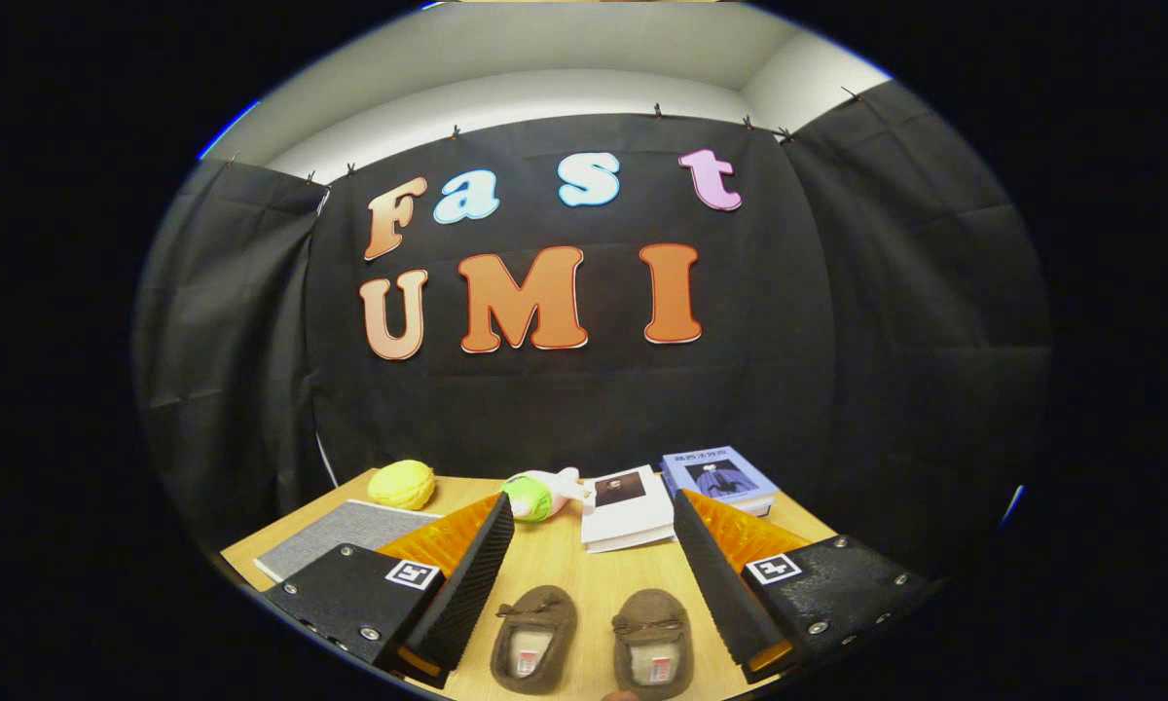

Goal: Open the storage box then place both shoes into the box .Put the left shoe in first, then the right shoe, with the right side of both shoes facing outward in a uniform manner.

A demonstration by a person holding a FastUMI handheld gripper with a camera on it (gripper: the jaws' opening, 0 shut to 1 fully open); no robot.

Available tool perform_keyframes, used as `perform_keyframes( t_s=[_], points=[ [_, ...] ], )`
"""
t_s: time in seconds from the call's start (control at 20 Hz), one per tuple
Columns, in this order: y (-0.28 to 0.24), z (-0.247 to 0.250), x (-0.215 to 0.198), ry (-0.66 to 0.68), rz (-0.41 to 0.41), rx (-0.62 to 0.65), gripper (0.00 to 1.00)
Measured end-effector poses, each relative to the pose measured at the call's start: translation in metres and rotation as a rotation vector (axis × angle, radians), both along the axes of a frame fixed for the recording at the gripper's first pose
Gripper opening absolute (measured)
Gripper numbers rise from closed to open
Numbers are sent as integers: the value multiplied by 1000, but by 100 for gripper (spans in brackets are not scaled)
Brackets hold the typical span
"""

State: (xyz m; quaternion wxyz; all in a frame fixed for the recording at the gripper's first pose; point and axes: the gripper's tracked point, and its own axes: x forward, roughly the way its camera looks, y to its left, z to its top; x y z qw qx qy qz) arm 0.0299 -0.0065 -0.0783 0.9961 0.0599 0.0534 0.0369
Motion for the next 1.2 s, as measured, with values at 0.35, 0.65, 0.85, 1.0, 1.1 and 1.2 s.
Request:
perform_keyframes(
  t_s=[0.35,0.65,0.85,1.0,1.1,1.2],
  points=[
    [53,-56,6,124,183,220,98],
    [91,-105,12,250,317,425,98],
    [112,-133,17,335,391,561,98],
    [126,-151,18,404,449,650,98],
    [141,-163,16,459,499,711,98],
    [160,-167,13,506,563,799,98]
  ],
)
